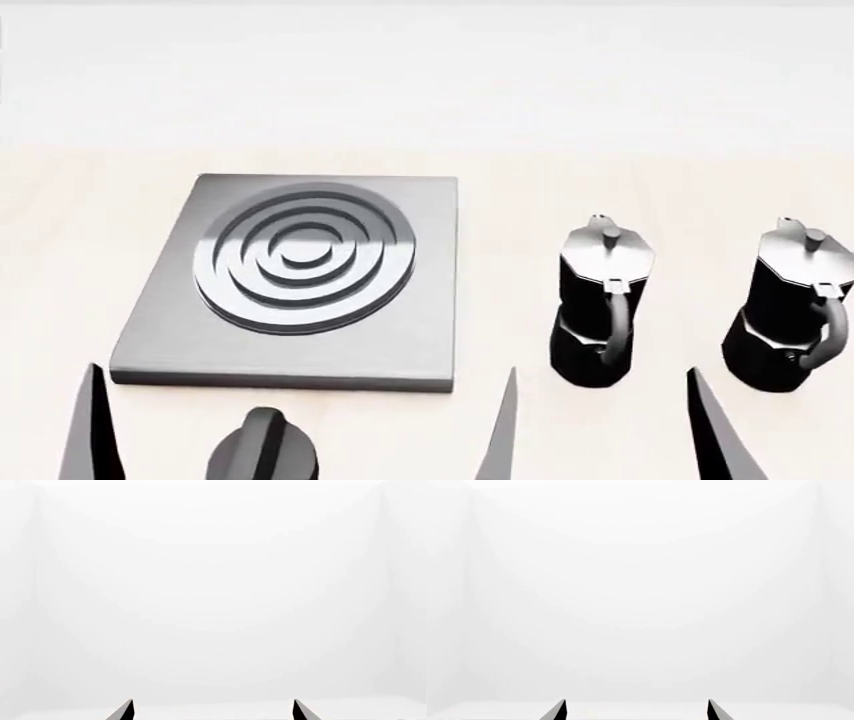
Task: Put both moka pots on the stove.
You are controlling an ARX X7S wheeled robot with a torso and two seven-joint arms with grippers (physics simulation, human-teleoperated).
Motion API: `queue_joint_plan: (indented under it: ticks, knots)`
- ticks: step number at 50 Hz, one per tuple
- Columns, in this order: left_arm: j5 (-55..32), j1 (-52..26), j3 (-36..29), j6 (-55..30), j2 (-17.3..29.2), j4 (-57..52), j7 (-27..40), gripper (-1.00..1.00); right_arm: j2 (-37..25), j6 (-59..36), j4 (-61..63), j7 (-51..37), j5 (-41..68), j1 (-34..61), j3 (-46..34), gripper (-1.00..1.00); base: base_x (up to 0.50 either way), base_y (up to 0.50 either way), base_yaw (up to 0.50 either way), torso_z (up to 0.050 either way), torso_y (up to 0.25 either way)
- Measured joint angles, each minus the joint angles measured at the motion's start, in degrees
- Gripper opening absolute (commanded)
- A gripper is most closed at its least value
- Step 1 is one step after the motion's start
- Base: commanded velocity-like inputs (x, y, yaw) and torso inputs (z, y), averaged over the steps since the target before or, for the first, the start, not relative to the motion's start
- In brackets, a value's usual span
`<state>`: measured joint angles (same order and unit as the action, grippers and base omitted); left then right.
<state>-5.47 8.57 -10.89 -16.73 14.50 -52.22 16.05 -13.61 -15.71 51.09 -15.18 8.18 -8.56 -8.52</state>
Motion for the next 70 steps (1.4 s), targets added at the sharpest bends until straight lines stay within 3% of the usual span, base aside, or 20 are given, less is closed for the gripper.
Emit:
queue_joint_plan:
  ticks: [54,70]
  knots:
    - [-0.8,-0.5,-1.9,0.6,2.1,0.6,2.3,1.0,-2.4,1.0,-1.3,-2.7,0.5,0.4,-2.1,1.0,0.0,0.15,0.0,0.0,0.0]
    - [-0.7,-0.6,-2.7,0.7,2.8,0.9,3.0,1.0,-2.5,-4.1,-0.7,-4.4,2.0,3.2,-2.1,1.0,0.0,0.0,0.0,0.0,0.0]
